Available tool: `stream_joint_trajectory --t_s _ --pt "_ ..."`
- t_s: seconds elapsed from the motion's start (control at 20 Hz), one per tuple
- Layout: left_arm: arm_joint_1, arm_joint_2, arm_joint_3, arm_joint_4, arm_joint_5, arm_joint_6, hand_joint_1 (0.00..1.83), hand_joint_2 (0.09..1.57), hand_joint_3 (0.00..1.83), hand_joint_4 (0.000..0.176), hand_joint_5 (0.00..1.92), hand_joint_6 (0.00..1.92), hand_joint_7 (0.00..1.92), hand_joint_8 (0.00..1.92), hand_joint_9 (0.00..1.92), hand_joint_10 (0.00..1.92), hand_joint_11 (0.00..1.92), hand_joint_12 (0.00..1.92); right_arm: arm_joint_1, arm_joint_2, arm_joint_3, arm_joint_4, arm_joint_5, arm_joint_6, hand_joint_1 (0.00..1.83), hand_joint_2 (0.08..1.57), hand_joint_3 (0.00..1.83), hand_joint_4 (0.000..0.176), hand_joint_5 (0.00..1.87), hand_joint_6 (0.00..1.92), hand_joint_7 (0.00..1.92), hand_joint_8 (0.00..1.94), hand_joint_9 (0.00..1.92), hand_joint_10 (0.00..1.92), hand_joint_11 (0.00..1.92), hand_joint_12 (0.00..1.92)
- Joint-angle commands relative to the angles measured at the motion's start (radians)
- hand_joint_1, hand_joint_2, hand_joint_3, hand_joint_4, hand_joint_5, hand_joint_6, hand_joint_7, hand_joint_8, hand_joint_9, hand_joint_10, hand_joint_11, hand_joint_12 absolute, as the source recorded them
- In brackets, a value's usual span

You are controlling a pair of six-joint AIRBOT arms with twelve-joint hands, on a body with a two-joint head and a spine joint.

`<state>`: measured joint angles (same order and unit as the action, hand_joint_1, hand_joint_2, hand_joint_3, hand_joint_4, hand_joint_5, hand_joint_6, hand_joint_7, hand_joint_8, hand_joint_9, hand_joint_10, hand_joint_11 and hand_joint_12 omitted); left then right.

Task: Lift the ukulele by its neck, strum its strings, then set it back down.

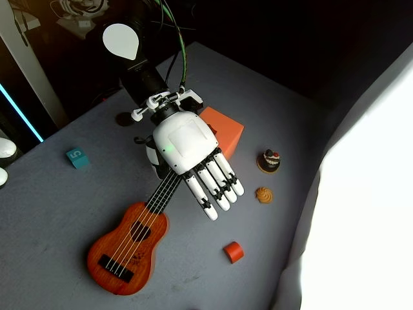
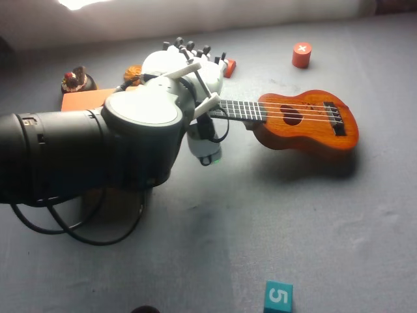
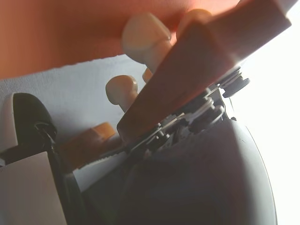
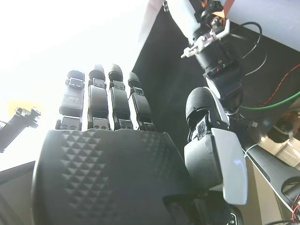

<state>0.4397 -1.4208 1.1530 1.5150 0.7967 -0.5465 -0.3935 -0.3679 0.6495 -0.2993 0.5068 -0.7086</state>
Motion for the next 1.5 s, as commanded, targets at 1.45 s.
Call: stream_joint_trajectory --t_s 1.45 --pt "0.025 -0.048 0.024 0.089 0.004 -0.010 1.05 0.96 0.02 0.000 0.00 0.00 0.00 0.00 0.00 0.00 0.01 0.00 -0.011 -0.005 0.000 0.024 0.085 0.002 0.07 1.30 0.00 0.000 0.07 0.06 0.08 0.01 0.05 0.06 0.00 0.00"
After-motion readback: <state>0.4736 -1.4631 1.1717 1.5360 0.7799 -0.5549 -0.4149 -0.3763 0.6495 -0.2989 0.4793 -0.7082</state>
